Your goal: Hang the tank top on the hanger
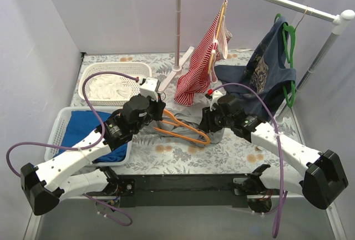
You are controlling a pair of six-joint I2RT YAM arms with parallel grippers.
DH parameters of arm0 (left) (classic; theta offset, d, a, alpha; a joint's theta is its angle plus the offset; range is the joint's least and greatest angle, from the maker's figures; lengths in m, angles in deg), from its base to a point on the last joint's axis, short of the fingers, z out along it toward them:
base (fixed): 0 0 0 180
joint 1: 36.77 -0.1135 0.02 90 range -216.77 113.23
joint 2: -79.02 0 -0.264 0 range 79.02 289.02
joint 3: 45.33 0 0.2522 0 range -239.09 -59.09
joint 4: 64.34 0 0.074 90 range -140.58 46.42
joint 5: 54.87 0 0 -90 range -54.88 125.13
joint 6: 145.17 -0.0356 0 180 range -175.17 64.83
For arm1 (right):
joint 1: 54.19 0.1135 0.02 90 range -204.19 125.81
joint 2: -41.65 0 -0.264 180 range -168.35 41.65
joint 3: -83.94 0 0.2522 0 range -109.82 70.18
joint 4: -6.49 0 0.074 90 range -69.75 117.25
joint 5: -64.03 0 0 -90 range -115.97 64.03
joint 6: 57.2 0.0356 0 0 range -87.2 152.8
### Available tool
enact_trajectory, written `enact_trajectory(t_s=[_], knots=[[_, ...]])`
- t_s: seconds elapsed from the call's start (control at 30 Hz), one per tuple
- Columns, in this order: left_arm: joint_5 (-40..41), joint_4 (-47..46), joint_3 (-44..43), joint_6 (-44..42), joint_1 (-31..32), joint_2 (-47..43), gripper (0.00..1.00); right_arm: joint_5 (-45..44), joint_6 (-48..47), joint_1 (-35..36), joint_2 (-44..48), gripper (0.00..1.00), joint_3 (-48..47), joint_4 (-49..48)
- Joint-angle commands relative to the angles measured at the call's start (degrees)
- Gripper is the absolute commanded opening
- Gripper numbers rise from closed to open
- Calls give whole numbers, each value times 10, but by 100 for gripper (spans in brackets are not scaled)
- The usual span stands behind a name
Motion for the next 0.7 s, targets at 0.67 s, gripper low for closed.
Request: enact_trajectory(t_s=[0.67], knots=[[29, 37, -21, 40, 0, 3, 0, -61, 22, -3, -32, 7, 25, -80]])
